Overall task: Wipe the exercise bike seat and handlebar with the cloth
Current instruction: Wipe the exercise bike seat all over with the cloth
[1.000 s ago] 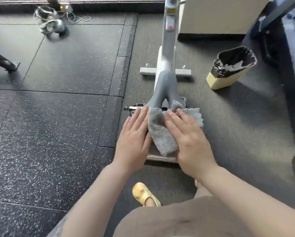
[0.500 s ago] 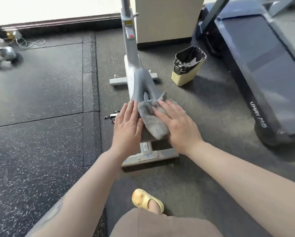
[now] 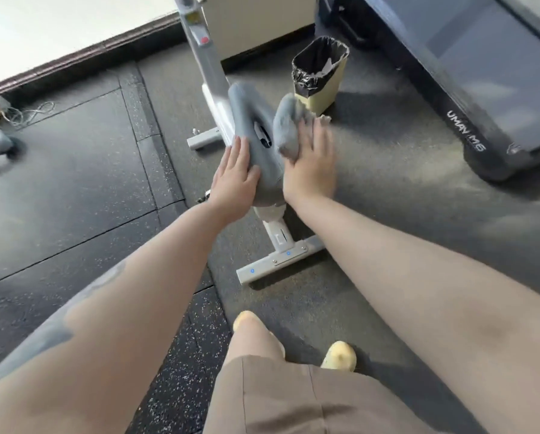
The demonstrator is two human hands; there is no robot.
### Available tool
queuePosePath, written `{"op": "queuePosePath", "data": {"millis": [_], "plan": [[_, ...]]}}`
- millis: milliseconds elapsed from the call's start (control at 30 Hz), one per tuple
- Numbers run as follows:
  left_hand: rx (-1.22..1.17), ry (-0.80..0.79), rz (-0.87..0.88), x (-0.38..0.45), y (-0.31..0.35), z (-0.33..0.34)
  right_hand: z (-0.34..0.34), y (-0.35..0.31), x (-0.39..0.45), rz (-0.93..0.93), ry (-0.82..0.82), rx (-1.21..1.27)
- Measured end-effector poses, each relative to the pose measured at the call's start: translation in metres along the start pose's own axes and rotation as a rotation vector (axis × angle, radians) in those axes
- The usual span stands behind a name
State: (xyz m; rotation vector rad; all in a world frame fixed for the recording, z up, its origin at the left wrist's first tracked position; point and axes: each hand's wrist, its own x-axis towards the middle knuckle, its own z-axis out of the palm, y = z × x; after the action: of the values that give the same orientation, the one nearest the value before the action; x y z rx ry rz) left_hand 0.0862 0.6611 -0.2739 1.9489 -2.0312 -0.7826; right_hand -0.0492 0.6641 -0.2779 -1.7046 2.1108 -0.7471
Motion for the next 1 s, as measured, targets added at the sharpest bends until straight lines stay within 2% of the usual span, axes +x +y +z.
{"op": "queuePosePath", "data": {"millis": [133, 300, 367, 433, 500, 567, 667, 733, 833, 933, 1000], "plan": [[0.069, 0.02, 0.071, -0.004, -0.003, 0.006, 0.032, -0.043, -0.06, 0.249, 0.183, 0.363], [0.073, -0.08, 0.29, -0.006, -0.022, -0.003, 0.027, -0.056, 0.011, 0.773, 0.467, 0.404], [0.069, -0.134, 0.382, 0.001, -0.031, -0.012, 0.031, -0.058, 0.004, 0.768, 0.565, 0.492], [0.102, -0.173, 0.53, 0.022, -0.037, -0.022, 0.048, -0.076, -0.031, 0.703, 0.686, 0.747], [0.164, -0.212, 0.663, 0.046, -0.038, -0.027, 0.066, -0.099, -0.057, 0.784, 0.724, 0.931], [0.222, -0.223, 0.738, 0.06, -0.037, -0.027, 0.068, -0.093, -0.038, 0.893, 0.739, 0.965], [0.238, -0.212, 0.772, 0.064, -0.039, -0.022, 0.037, -0.042, 0.011, 1.187, 0.698, 1.008], [0.241, -0.22, 0.782, 0.067, -0.041, -0.02, 0.034, -0.032, 0.015, 1.211, 0.667, 1.031], [0.232, -0.245, 0.791, 0.074, -0.042, -0.019, 0.072, -0.082, -0.03, 1.209, 0.66, 1.152], [0.222, -0.269, 0.809, 0.075, -0.043, -0.021, 0.099, -0.114, -0.051, 1.229, 0.514, 1.403], [0.218, -0.267, 0.839, 0.075, -0.044, -0.022, 0.095, -0.114, -0.05, 1.262, 0.424, 1.402]]}}
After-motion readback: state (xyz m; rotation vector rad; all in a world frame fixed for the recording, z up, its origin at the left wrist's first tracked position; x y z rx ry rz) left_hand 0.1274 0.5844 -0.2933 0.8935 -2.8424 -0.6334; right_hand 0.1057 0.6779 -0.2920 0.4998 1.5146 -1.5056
